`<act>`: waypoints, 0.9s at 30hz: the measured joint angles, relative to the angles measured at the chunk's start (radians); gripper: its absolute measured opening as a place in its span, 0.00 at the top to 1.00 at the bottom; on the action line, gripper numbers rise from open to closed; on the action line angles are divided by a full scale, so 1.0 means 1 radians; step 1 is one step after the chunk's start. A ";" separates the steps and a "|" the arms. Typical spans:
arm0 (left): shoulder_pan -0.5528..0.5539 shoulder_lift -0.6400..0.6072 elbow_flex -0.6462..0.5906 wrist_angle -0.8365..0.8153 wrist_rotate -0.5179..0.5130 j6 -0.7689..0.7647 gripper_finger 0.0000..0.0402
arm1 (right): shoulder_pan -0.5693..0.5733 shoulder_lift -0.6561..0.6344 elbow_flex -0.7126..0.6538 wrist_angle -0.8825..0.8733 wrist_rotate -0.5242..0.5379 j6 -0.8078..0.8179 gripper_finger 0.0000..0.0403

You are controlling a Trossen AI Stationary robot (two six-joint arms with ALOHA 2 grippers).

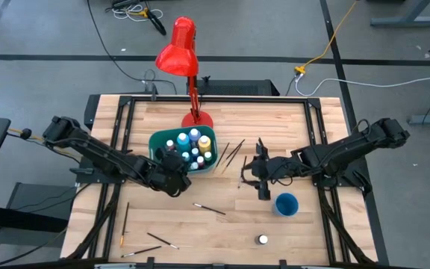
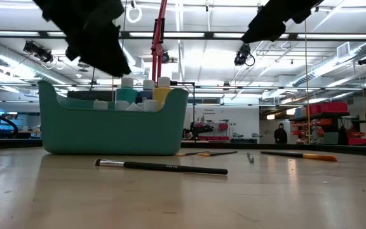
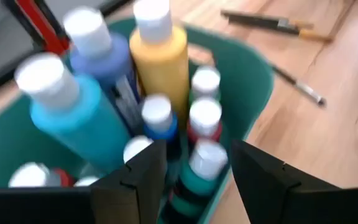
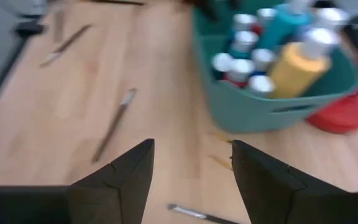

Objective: Pick & Place Paint Supplies
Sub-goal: Put the small black paint bottle into the green bin

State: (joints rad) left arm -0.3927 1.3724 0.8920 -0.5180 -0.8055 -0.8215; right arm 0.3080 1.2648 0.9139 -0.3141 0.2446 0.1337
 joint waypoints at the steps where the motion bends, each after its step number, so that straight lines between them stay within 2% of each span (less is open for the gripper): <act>1: 0.000 0.000 0.011 -0.002 -0.007 0.010 0.55 | 0.001 0.000 0.000 0.000 -0.024 -0.006 0.45; 6: 0.000 0.003 0.018 0.001 0.029 0.006 0.58 | 0.000 0.000 0.000 0.000 -0.069 -0.011 0.45; 15: 0.000 0.003 0.018 0.002 0.089 -0.003 0.60 | 0.001 0.000 0.000 0.000 -0.069 -0.011 0.45; 21: 0.004 0.003 0.018 -0.013 0.162 0.094 0.60 | 0.000 0.000 0.000 0.000 -0.070 -0.011 0.45; 27: 0.035 0.004 0.018 -0.014 0.173 0.124 0.60 | 0.000 0.000 0.000 0.000 -0.070 -0.011 0.45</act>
State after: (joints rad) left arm -0.3581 1.3762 0.9096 -0.5323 -0.6321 -0.6976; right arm 0.3084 1.2652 0.9138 -0.3141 0.1745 0.1226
